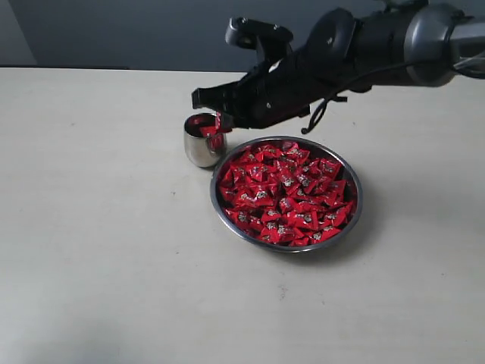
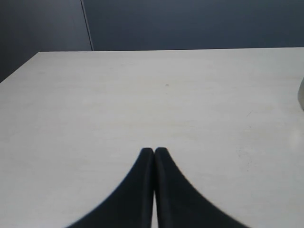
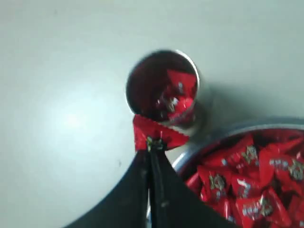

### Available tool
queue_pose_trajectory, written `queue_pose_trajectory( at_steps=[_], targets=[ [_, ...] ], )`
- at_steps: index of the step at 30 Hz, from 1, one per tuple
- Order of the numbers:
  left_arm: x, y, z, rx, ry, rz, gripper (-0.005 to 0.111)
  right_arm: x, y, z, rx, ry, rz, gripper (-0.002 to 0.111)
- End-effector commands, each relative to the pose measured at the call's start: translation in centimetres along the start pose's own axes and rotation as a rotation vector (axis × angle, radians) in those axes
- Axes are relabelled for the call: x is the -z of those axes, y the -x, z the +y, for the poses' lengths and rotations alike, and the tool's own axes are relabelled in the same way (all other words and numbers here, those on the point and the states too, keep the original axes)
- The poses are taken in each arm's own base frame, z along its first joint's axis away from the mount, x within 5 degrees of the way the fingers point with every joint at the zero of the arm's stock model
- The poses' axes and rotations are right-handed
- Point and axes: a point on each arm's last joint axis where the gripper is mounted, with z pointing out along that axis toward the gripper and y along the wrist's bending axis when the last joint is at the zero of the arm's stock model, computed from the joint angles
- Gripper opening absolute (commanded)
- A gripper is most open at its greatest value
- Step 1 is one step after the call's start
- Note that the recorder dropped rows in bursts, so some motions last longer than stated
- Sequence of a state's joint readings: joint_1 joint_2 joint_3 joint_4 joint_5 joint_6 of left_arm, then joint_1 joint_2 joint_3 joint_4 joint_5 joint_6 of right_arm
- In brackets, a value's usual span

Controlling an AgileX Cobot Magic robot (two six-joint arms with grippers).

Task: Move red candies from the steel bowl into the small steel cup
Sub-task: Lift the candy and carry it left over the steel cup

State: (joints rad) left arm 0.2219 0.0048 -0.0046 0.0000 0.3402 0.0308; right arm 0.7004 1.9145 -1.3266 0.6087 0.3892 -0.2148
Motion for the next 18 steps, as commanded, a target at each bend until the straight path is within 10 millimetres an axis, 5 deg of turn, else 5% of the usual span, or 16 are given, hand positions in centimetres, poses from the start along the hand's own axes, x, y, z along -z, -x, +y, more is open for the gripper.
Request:
queue_pose_trajectory(
  at_steps=[1,18],
  targets=[
    [0.0,0.0,0.0,0.006,-0.006,-0.011,0.000,0.3,2.6,0.9,0.088,0.008,-0.040,-0.001],
    [0.0,0.0,0.0,0.006,-0.006,-0.011,0.000,-5.0,5.7,0.9,0.252,-0.018,0.107,-0.001]
  ],
)
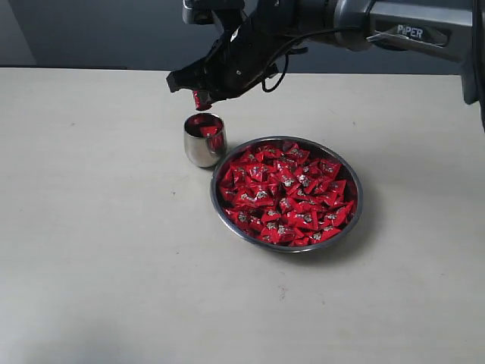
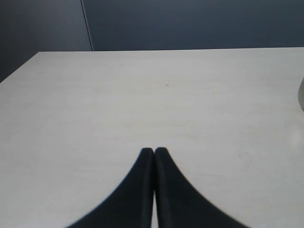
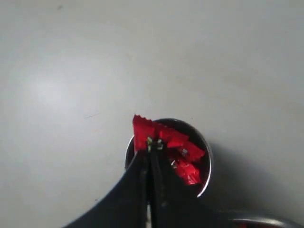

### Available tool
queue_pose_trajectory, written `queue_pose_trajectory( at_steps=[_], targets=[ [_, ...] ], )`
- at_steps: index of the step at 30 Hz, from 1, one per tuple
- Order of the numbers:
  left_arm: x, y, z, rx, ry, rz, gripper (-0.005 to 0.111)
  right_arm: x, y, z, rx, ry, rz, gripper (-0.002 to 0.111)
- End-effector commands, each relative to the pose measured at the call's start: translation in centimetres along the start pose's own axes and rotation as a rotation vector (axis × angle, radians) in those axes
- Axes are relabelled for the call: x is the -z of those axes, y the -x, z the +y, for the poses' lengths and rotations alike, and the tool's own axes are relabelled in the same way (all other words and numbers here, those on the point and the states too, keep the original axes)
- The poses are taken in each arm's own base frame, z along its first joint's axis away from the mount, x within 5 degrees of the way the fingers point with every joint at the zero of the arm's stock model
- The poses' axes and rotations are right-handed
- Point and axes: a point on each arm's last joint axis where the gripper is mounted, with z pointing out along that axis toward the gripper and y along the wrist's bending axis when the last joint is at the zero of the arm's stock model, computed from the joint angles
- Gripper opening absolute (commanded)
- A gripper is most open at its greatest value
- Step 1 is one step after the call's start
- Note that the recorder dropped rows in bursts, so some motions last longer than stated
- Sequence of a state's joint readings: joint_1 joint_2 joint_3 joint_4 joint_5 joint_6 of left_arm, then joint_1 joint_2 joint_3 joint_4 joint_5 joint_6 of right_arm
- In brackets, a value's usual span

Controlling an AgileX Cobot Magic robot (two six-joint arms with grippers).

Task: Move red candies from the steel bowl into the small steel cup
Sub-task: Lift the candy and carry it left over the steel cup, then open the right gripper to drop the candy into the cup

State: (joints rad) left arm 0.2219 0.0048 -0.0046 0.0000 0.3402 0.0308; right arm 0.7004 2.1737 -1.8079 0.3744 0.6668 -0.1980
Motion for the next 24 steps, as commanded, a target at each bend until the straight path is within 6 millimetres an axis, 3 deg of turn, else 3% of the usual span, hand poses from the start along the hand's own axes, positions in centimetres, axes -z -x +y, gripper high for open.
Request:
queue_pose_trajectory(
  at_steps=[1,5,10,17,24],
  targets=[
    [0.0,0.0,0.0,0.006,-0.006,-0.011,0.000,-1.3,-0.2,-0.5,0.021,-0.011,0.049,-0.001],
    [0.0,0.0,0.0,0.006,-0.006,-0.011,0.000,-2.7,-0.9,-0.9,0.014,-0.014,0.076,-0.001],
    [0.0,0.0,0.0,0.006,-0.006,-0.011,0.000,-2.8,-0.6,-1.0,0.018,-0.024,0.046,0.001],
    [0.0,0.0,0.0,0.006,-0.006,-0.011,0.000,-2.8,-0.5,-1.0,0.018,-0.026,0.032,0.026],
    [0.0,0.0,0.0,0.006,-0.006,-0.011,0.000,-2.3,-0.3,-0.9,0.014,-0.027,0.036,0.022]
  ],
)
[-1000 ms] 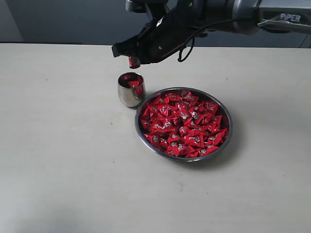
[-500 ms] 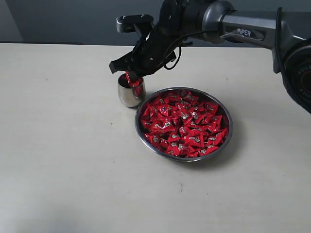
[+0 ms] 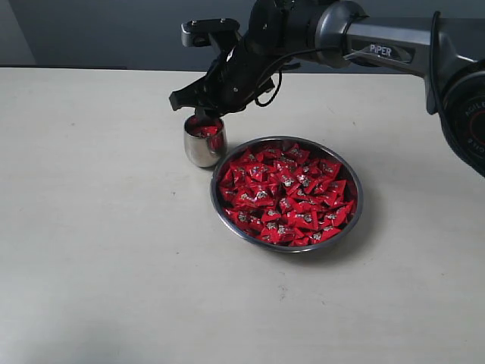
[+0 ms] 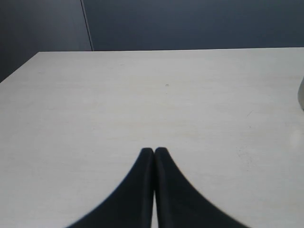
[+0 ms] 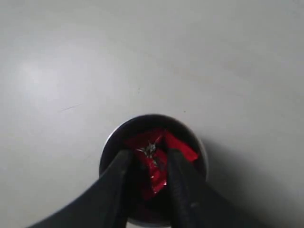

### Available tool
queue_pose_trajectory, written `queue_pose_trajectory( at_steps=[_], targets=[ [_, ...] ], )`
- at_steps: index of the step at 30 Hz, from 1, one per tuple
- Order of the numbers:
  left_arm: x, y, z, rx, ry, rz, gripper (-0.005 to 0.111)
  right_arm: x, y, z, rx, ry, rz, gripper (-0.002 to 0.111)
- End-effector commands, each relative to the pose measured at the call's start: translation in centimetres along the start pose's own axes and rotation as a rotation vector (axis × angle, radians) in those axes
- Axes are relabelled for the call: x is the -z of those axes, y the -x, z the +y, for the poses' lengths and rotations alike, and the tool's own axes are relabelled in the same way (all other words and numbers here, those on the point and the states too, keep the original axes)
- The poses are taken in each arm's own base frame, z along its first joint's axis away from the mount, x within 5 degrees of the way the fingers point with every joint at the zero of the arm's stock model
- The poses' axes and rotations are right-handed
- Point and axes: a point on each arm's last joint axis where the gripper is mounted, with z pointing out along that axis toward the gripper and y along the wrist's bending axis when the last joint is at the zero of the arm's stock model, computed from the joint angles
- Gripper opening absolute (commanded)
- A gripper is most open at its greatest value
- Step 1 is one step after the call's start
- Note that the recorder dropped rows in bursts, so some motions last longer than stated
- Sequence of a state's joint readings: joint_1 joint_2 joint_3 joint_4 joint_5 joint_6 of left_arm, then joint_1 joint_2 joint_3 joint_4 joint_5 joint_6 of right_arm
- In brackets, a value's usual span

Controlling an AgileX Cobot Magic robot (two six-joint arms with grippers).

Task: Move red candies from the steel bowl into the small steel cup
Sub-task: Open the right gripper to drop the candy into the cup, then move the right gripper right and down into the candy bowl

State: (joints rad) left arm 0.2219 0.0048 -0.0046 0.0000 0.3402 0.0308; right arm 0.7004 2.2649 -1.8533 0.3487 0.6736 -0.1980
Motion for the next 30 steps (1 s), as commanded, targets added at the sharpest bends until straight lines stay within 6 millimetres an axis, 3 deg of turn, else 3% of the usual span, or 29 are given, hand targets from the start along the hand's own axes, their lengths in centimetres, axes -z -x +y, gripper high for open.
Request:
queue_pose_trajectory(
  at_steps=[1,4,10,14,22,26,30],
  targets=[
    [0.0,0.0,0.0,0.006,-0.006,-0.011,0.000,1.4,0.7,0.1,0.001,-0.009,-0.025,0.019],
    [0.0,0.0,0.0,0.006,-0.006,-0.011,0.000,2.4,1.1,0.3,0.018,-0.022,-0.048,-0.001],
    [0.0,0.0,0.0,0.006,-0.006,-0.011,0.000,5.1,0.7,-0.3,-0.003,-0.131,-0.171,-0.001],
    [0.0,0.0,0.0,0.006,-0.006,-0.011,0.000,7.6,-1.5,-1.7,-0.011,-0.176,-0.243,-0.001],
    [0.0,0.0,0.0,0.006,-0.006,-0.011,0.000,12.9,-8.5,-7.0,-0.180,-0.277,-0.246,-0.001],
    [0.0,0.0,0.0,0.006,-0.006,-0.011,0.000,13.2,-10.6,-7.1,-0.182,-0.282,-0.153,-0.001],
    [0.0,0.0,0.0,0.006,-0.006,-0.011,0.000,11.6,-12.3,-6.9,-0.145,-0.258,0.026,-0.001]
  ],
)
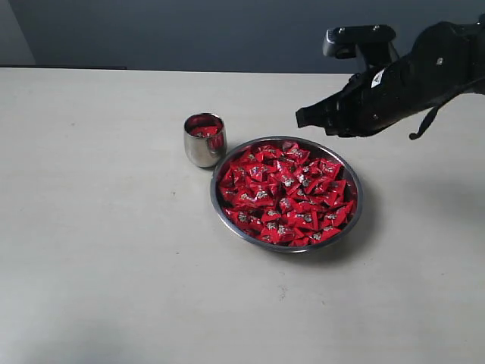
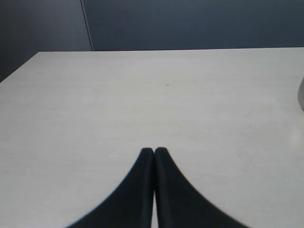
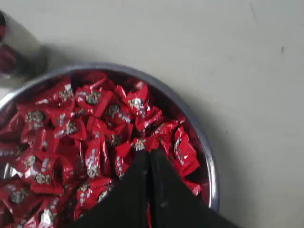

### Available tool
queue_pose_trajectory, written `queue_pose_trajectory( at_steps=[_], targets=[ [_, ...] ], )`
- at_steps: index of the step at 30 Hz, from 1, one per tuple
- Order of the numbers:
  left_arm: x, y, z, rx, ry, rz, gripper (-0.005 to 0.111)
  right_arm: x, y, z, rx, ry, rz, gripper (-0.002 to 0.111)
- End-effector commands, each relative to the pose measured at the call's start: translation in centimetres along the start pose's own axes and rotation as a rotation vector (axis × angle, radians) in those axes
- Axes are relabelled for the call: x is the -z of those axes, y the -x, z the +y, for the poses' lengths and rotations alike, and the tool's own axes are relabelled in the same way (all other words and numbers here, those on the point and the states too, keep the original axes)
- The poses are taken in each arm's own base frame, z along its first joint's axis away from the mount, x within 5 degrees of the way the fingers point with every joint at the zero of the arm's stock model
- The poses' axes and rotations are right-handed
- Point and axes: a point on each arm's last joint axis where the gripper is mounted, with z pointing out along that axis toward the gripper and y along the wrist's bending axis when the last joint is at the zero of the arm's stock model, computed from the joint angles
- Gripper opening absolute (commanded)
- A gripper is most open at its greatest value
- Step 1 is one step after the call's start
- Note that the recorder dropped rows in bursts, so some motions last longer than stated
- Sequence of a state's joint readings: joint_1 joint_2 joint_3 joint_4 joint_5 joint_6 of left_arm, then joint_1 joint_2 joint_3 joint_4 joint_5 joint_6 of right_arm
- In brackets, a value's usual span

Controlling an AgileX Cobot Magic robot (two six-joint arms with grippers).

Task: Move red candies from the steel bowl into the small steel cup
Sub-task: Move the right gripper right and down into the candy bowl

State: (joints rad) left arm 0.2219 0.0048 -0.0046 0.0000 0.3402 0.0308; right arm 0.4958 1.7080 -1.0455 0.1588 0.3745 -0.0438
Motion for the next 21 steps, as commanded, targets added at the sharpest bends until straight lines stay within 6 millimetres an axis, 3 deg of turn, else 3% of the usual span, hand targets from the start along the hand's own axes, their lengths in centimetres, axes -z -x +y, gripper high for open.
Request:
queue_pose_trajectory(
  at_steps=[1,10,11,15,17,21],
  targets=[
    [0.0,0.0,0.0,0.006,-0.006,-0.011,0.000,-1.3,-1.4,0.1,0.067,0.005,0.124,-0.001],
    [0.0,0.0,0.0,0.006,-0.006,-0.011,0.000,-2.7,-2.8,0.0,0.085,0.013,0.239,0.000],
    [0.0,0.0,0.0,0.006,-0.006,-0.011,0.000,-2.8,-2.9,0.0,0.083,0.014,0.245,0.002],
    [0.0,0.0,0.0,0.006,-0.006,-0.011,0.000,-3.0,-3.0,-0.1,0.036,0.007,0.248,0.034],
    [0.0,0.0,0.0,0.006,-0.006,-0.011,0.000,-3.1,-2.8,-0.3,-0.027,-0.004,0.236,0.043],
    [0.0,0.0,0.0,0.006,-0.006,-0.011,0.000,-3.4,-2.8,-0.3,-0.105,-0.016,0.219,0.037]
  ],
)
